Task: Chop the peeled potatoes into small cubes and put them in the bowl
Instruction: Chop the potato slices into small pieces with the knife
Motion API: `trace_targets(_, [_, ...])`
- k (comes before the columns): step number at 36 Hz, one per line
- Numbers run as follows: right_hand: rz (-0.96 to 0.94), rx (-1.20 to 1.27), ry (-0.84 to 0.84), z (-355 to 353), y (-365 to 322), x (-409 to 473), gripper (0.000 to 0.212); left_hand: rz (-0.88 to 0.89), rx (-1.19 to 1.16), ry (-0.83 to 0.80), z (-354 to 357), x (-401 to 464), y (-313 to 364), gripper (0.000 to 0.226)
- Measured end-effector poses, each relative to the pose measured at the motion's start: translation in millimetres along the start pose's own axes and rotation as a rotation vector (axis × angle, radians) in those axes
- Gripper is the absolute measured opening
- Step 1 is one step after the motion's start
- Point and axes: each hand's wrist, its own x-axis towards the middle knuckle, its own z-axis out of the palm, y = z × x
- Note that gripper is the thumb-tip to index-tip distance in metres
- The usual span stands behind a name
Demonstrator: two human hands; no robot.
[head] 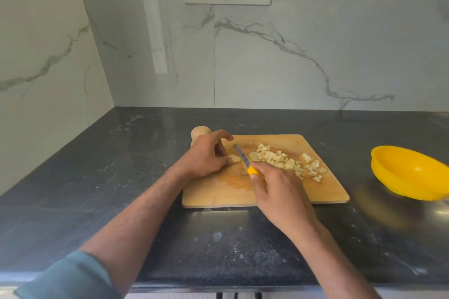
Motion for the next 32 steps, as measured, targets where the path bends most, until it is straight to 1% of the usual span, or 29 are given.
trace_targets(4, [-0.012,-0.071,-0.057,4.2,-10.0,5.9,0.029,0.002,-0.009,0.032,1.3,-0.6,0.3,0.049])
trace_targets(12, [-0.035,-0.113,-0.047,9.0,-9.3,5.9,0.029,0.017,0.020,0.033,1.1,-1.2,1.5,0.041])
trace_targets(16, [-0.051,-0.127,-0.048,9.7,-8.6,5.7,0.030,0.026,0.028,0.014,1.7,-1.5,3.6,0.035])
trace_targets(20, [-0.025,-0.092,-0.058,9.6,-6.1,9.7,0.030,0.065,0.063,-0.039,2.0,-1.1,7.3,0.028])
trace_targets(24, [-0.023,-0.067,-0.050,9.8,-5.6,13.4,0.032,0.073,0.087,-0.072,0.6,-0.4,7.8,0.027])
trace_targets(27, [-0.025,-0.087,-0.050,10.7,-8.2,13.8,0.035,0.067,0.073,-0.065,0.8,-0.9,8.5,0.029])
trace_targets(32, [-0.052,-0.109,-0.041,9.1,-8.4,10.1,0.035,0.037,0.106,-0.065,2.4,-0.2,9.3,0.026])
